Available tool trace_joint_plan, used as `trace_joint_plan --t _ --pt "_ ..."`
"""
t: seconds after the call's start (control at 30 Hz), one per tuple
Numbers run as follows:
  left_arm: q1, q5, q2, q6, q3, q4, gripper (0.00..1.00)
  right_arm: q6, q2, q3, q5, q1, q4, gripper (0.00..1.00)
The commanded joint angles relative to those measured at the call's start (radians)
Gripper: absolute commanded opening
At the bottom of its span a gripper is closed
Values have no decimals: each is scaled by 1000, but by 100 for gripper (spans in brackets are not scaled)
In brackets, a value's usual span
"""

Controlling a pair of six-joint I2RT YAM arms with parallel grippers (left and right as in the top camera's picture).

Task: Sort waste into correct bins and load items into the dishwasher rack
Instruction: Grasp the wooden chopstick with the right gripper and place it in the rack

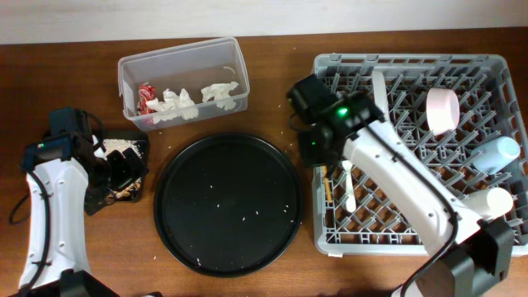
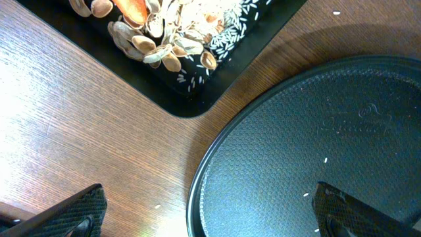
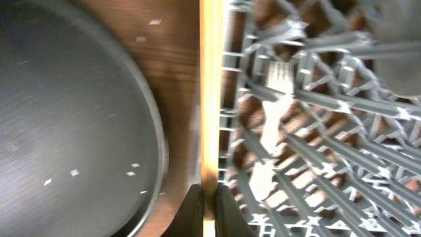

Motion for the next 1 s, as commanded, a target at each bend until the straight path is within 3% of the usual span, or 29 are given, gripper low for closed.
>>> trace_joint_plan --t 0.0,0.3,0.37,0.43,0.63,0.7,0.73,0.83,0.9,0.97 --pt "4 -8 -16 16 8 -1 99 9 0 -51 35 -92 -5 4" --pt "4 -8 -16 16 8 -1 99 0 2 -324 99 -190 169 6" --pt "4 -8 -16 16 8 -1 99 0 2 -325 148 -190 177 11" --pt "4 -8 -16 16 8 -1 99 0 2 -325 151 -190 181 35" --pt "4 -7 -16 16 8 0 99 -11 -113 -315 6 -190 180 36" --pt "-15 -6 -16 25 8 1 99 -23 -235 -293 -16 -190 180 50" --pt "-41 -7 -16 48 8 8 99 -32 -275 -286 -21 -191 185 57" --pt "-220 -6 -16 150 8 60 99 -214 -356 -278 -190 -229 225 63" --pt "-407 -7 -14 291 8 116 99 -293 -361 -273 -341 -306 264 77" --pt "-487 -7 -14 361 8 113 99 -338 -359 -253 -401 -369 288 87"
